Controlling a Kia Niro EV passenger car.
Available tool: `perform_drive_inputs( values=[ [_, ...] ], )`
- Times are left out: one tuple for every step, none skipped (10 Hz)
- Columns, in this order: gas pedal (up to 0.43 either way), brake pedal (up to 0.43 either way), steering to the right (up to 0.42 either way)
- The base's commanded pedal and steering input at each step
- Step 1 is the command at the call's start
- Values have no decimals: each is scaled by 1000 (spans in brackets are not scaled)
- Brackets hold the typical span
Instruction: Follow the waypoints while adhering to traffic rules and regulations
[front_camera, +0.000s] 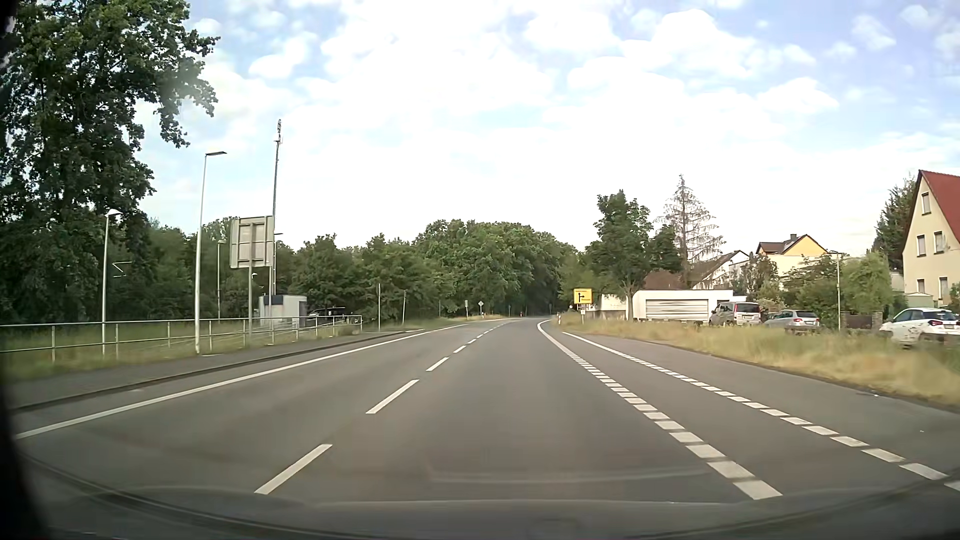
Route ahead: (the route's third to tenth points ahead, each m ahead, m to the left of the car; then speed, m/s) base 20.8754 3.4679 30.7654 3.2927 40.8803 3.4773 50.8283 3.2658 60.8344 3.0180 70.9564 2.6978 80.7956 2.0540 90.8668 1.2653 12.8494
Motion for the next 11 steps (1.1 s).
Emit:
perform_drive_inputs(
  values=[
    [67, 30, 1],
    [67, 30, 1],
    [67, 30, 1],
    [67, 30, 1],
    [67, 30, 1],
    [67, 24, 1],
    [79, 30, 1],
    [79, 30, 1],
    [79, 30, 1],
    [79, 30, 1],
    [79, 30, 1]
  ],
)
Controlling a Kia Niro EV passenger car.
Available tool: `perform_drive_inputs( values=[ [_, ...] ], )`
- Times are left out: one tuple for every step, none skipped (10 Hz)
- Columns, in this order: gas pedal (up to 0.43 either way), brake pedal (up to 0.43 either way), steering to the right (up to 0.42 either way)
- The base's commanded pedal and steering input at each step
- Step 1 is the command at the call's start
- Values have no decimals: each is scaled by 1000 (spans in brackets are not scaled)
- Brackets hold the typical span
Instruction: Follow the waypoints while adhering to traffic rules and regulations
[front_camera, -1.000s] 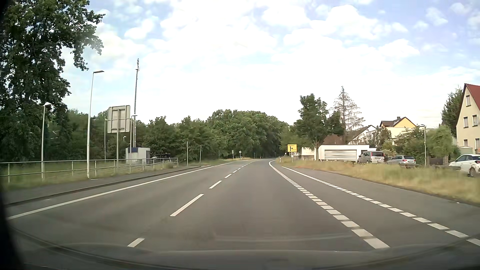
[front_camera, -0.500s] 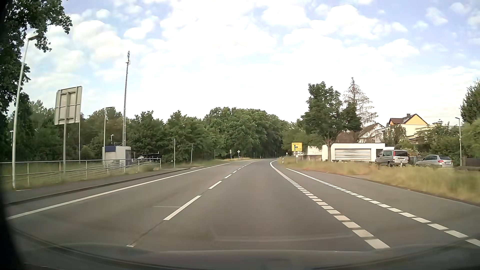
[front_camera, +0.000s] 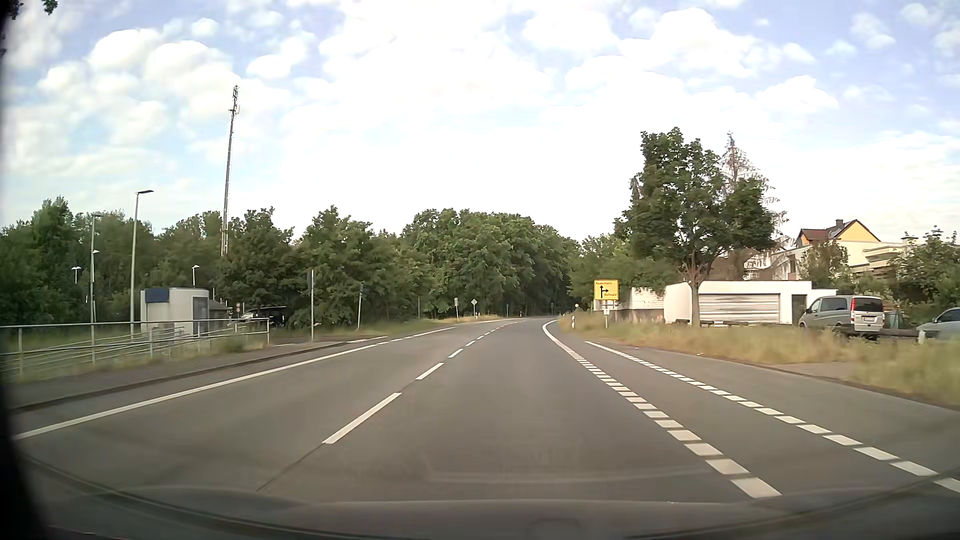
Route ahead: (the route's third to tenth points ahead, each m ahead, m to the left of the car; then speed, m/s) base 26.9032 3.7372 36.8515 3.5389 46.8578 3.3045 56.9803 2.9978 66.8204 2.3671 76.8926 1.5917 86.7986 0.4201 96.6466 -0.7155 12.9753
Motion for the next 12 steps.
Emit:
perform_drive_inputs(
  values=[
    [79, 30, 1],
    [79, 30, 1],
    [79, 30, 1],
    [79, 30, 1],
    [79, 30, 1],
    [79, 24, 1],
    [79, 30, 1],
    [79, 30, 1],
    [87, 30, 1],
    [87, 24, 1],
    [87, 30, 2],
    [87, 30, 3]
  ],
)
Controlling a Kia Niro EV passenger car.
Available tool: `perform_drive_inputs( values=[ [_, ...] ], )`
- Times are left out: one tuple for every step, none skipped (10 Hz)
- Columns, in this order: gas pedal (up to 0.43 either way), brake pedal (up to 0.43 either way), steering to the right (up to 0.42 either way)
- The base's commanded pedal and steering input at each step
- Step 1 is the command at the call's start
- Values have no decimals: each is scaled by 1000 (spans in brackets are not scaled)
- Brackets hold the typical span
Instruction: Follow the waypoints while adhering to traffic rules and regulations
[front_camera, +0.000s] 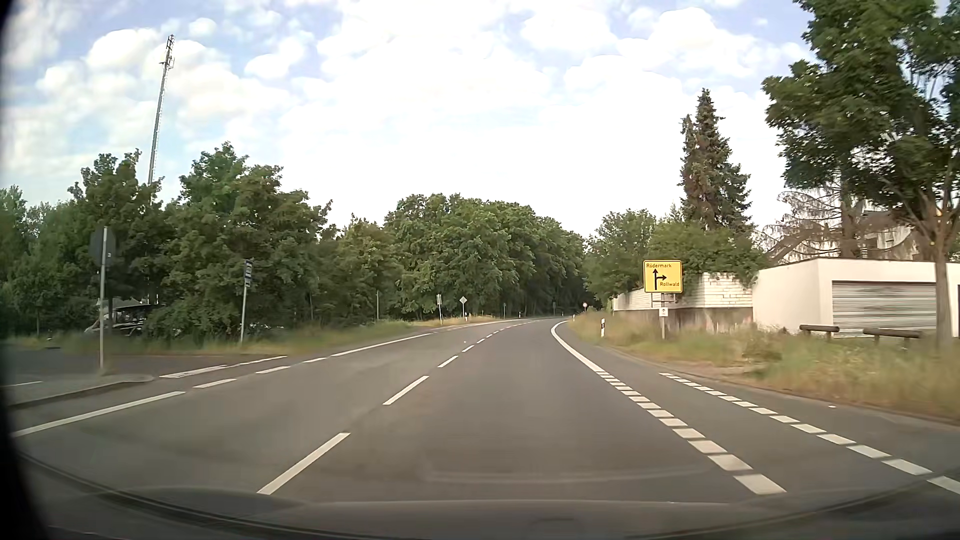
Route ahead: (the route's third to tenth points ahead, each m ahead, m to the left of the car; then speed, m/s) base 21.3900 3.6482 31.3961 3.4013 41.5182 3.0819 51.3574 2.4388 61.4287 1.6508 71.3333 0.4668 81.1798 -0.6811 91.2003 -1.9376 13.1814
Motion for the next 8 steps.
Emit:
perform_drive_inputs(
  values=[
    [87, 30, 5],
    [87, 30, 5],
    [87, 30, 6],
    [87, 30, 6],
    [87, 30, 6],
    [87, 30, 6],
    [87, 30, 6],
    [87, 30, 6]
  ],
)
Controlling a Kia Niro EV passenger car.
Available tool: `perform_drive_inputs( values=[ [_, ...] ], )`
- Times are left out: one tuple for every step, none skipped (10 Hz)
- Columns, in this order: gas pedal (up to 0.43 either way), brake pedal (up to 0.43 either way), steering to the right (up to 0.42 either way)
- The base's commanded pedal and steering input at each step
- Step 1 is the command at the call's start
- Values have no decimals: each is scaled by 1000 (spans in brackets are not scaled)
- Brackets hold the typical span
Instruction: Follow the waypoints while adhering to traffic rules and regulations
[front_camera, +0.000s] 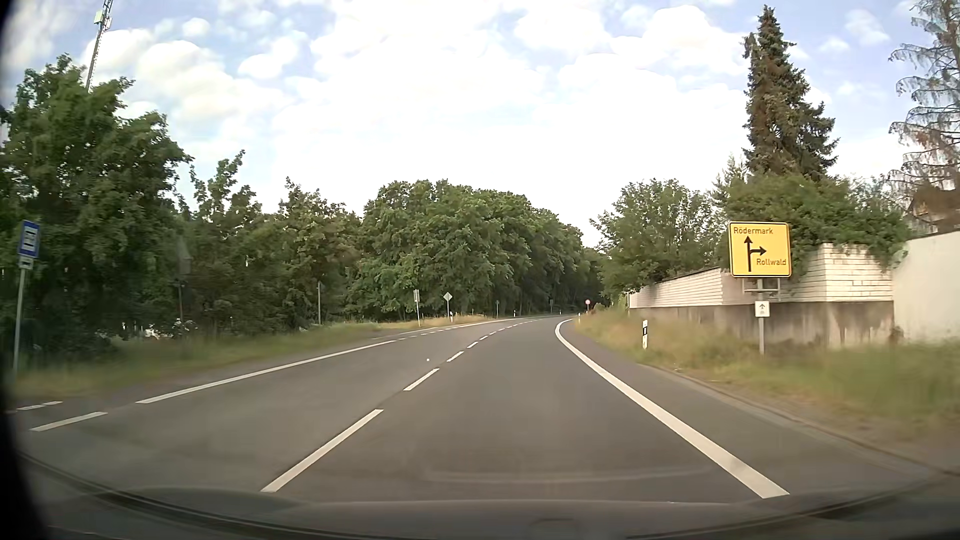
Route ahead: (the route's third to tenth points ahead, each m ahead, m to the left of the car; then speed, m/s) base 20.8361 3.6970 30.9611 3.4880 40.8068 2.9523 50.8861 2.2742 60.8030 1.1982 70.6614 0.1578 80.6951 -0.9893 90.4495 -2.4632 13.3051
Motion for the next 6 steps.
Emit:
perform_drive_inputs(
  values=[
    [87, 30, 6],
    [87, 24, 6],
    [87, 30, 6],
    [87, 30, 6],
    [87, 30, 6],
    [87, 30, 7]
  ],
)
